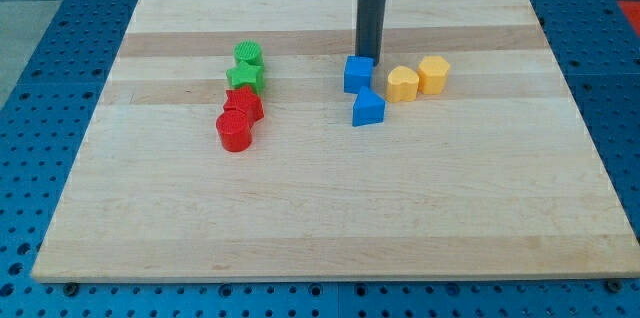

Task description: Push the cube into the triangle

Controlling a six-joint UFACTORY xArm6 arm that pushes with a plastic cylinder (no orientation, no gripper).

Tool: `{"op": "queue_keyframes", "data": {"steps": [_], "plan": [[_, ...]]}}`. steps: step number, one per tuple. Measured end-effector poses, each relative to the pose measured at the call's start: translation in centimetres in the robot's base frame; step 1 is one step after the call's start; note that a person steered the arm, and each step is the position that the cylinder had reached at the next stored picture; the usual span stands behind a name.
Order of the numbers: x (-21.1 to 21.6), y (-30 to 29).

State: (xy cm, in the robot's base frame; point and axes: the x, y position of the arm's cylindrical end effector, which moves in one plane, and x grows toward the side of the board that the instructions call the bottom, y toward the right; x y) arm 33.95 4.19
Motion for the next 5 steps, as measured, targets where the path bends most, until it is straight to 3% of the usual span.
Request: {"op": "queue_keyframes", "data": {"steps": [5], "plan": [[1.0,-4.0]]}}
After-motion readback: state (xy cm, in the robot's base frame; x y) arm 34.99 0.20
